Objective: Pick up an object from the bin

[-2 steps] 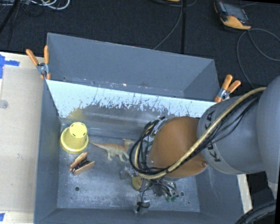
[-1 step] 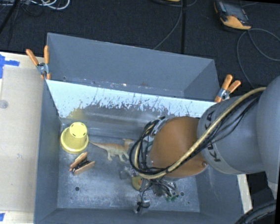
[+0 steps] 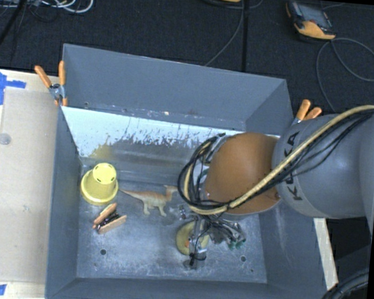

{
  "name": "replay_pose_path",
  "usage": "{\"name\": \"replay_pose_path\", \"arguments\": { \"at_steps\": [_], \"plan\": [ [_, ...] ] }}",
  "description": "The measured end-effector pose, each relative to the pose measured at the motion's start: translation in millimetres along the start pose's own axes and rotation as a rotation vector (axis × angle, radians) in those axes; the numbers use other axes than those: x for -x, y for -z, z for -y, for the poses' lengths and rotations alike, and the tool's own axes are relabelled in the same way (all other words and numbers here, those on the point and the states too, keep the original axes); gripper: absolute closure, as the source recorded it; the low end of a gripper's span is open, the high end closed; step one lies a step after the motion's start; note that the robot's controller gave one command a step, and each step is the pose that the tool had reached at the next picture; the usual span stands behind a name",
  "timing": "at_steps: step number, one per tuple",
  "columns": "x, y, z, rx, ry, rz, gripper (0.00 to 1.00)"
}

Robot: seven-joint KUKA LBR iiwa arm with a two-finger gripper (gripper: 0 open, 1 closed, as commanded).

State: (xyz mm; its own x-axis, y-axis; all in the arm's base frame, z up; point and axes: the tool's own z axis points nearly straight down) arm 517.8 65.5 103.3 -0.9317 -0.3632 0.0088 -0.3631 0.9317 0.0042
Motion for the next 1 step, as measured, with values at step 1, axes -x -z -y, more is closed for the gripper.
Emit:
{"name": "replay_pose_path", "arguments": {
  "at_steps": [1],
  "plan": [
    [-0.2, 37.7, 38.1, -0.002, 0.175, 0.009, 0.0]
  ]
}}
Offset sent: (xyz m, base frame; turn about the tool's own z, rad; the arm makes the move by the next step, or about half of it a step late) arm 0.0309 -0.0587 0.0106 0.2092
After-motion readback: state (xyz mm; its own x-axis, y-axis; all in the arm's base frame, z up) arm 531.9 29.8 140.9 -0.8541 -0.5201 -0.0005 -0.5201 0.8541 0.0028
